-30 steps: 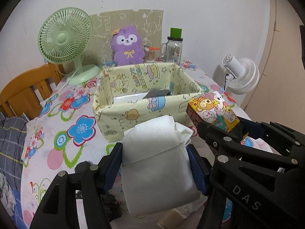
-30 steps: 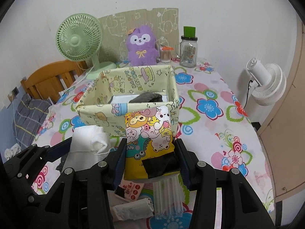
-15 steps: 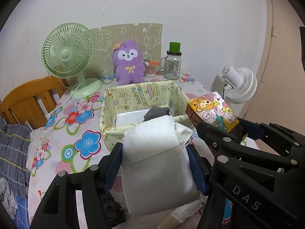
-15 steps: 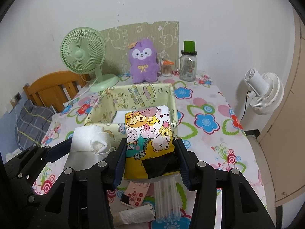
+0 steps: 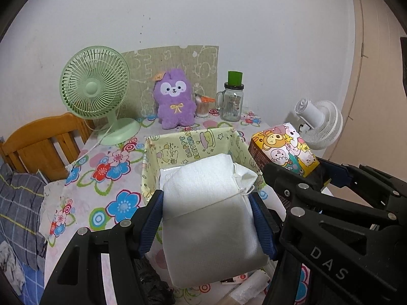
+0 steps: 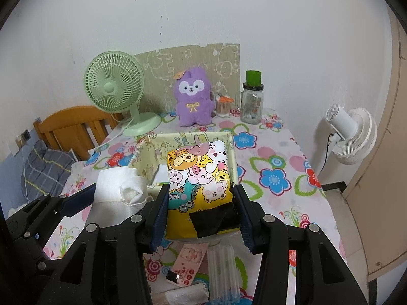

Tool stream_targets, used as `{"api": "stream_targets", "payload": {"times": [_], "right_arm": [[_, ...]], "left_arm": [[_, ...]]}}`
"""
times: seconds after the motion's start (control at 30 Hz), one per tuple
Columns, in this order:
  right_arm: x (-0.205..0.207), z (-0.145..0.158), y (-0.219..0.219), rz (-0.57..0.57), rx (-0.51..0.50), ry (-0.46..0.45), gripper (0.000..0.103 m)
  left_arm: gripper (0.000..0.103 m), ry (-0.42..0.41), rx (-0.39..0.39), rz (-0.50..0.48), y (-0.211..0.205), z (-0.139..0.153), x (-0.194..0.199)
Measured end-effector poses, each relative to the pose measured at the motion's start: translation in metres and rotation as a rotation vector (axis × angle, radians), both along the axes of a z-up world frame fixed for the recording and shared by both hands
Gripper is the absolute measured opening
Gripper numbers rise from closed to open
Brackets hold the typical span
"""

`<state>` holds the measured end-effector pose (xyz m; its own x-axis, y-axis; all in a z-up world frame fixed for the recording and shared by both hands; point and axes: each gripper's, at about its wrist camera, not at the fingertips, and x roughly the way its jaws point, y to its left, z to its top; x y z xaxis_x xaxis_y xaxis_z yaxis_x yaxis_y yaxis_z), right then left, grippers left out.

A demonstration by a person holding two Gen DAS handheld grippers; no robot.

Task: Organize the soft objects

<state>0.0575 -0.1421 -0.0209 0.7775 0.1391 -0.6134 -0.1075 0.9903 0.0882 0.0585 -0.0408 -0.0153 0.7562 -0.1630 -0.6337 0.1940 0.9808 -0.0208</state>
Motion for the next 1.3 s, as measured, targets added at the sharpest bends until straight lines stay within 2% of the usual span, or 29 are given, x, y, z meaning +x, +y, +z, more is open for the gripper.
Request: {"api": "stream_targets", "payload": {"times": [0.53, 1.3], "right_arm": [[0.018, 0.005, 0.001, -0.006, 0.009, -0.010, 0.052], [0.073, -0.003, 0.005, -0.010, 0.013, 0.017, 0.052]], "left_arm": [[0.068, -0.011, -0.001, -0.007, 0.002, 0.007, 0.019], [0.068, 0.014, 0.010, 0.000, 0.008, -0.002, 0.069]]}}
